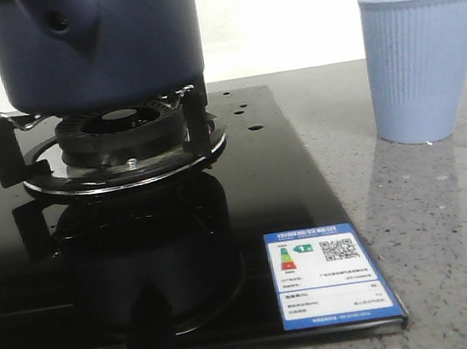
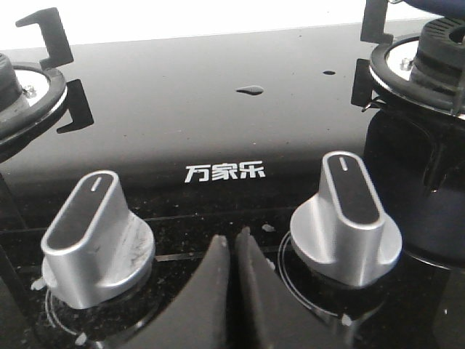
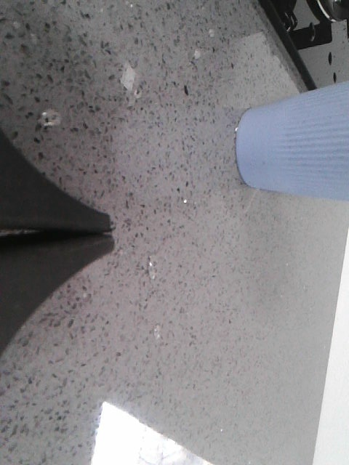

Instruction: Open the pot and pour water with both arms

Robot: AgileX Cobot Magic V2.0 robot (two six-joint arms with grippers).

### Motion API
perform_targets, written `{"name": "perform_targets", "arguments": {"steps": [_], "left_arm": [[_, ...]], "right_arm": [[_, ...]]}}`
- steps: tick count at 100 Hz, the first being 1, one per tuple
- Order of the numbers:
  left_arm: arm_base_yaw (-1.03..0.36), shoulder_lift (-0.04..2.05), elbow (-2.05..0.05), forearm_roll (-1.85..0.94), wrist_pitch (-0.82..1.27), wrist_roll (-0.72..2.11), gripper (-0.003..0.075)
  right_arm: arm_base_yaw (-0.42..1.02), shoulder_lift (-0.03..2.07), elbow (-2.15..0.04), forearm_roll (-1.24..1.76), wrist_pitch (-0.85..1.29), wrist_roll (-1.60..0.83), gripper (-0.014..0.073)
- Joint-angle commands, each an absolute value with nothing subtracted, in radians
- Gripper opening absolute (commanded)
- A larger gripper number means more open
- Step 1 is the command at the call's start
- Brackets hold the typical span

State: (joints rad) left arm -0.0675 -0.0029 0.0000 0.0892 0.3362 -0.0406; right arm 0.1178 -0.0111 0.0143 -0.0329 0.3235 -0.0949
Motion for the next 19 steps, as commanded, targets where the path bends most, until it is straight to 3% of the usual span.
{"name": "perform_targets", "arguments": {"steps": [1,19], "left_arm": [[-0.066,-0.029,0.04,0.083,0.292,-0.053,-0.0019],[-0.066,-0.029,0.04,0.083,0.292,-0.053,-0.0019]], "right_arm": [[0.114,-0.032,0.019,-0.052,0.299,-0.094,-0.0074],[0.114,-0.032,0.019,-0.052,0.299,-0.094,-0.0074]]}}
